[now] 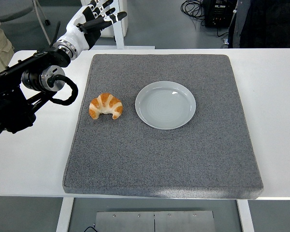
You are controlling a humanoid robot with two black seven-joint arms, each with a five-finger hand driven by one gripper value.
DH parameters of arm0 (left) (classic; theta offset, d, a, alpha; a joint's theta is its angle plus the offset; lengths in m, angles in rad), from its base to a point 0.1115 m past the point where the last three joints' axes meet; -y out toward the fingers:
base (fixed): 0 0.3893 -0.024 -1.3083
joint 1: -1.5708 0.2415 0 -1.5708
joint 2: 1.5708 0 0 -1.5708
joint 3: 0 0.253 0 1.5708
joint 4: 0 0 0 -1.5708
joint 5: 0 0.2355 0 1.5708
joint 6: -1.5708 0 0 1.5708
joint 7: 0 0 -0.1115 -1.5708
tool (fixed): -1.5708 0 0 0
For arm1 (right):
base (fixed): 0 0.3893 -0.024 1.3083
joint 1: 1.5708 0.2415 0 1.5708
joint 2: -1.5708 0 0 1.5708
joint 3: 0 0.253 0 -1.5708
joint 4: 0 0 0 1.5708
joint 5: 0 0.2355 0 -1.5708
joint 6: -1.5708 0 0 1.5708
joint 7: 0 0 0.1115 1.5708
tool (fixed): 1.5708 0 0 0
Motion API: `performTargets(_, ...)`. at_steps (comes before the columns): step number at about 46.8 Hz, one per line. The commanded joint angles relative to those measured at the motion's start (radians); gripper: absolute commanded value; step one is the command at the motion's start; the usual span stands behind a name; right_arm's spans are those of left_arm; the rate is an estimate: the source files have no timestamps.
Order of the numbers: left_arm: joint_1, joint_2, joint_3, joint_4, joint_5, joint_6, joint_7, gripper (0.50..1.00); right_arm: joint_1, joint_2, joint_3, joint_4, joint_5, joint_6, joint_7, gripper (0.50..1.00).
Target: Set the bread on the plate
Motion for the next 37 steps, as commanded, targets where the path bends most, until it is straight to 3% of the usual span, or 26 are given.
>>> performTargets(1, -0.005, 0.022, 0.021, -0.022, 0.061, 0.0, -0.001, 0.989, 0.0, 0.0, 0.0, 0.0, 0.0, 0.0, 0.0, 1.0)
performTargets(16, -0.026, 0.109, 0.075, -0.164, 0.217, 0.006, -0.006, 0.989, 0.0, 0.0, -0.001, 0.0, 0.0, 0.0, 0.0, 1.0)
performTargets(37, -0.048, 0.229, 0.156, -0.261, 0.385, -0.014, -0.007, 0.987, 0.0, 0.0, 0.0, 0.0, 0.0, 0.0, 0.0, 1.0)
